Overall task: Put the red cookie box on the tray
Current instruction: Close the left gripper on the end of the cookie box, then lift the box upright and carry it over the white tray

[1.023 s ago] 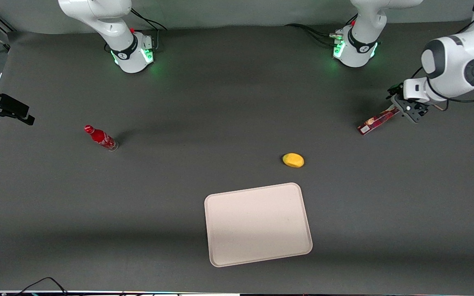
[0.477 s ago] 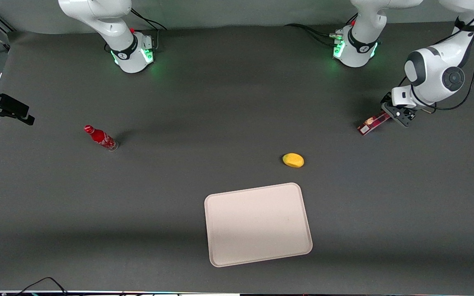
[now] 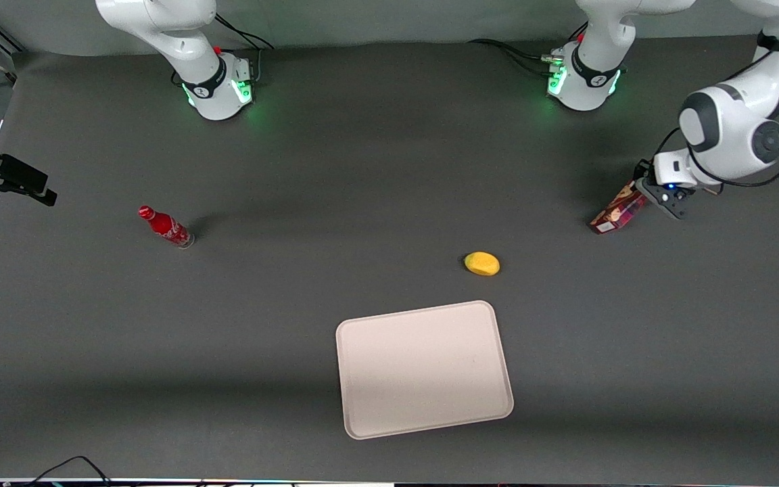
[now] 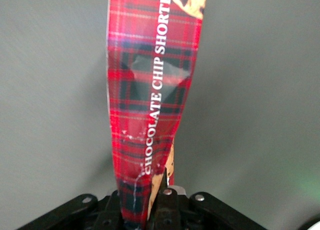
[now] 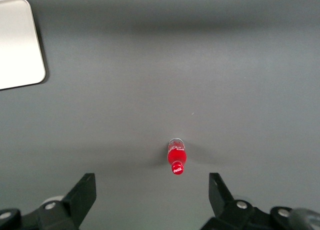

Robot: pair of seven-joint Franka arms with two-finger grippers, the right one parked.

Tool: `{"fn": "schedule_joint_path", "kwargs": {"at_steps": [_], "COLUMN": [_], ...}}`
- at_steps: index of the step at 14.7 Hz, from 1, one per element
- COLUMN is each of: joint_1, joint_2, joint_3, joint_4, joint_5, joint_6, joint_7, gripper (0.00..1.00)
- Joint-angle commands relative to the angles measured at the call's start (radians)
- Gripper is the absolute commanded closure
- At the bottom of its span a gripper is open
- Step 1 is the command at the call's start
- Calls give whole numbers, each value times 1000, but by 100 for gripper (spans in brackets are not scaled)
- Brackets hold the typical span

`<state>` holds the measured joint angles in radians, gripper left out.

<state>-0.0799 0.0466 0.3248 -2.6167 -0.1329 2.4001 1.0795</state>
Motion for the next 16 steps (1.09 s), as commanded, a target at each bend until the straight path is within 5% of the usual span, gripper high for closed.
{"fn": "schedule_joint_path", "kwargs": {"at_steps": [1, 8, 16], "joint_1": [-14, -15, -17], "joint_2": [-16, 12, 274], "joint_3": [-19, -145, -414], "joint_4": [264, 774, 1309], "joint_5": [-34, -22, 21], "joint_6": [-296, -715, -874], "joint_7": [-99, -559, -1375], "gripper": [100, 100, 100]}}
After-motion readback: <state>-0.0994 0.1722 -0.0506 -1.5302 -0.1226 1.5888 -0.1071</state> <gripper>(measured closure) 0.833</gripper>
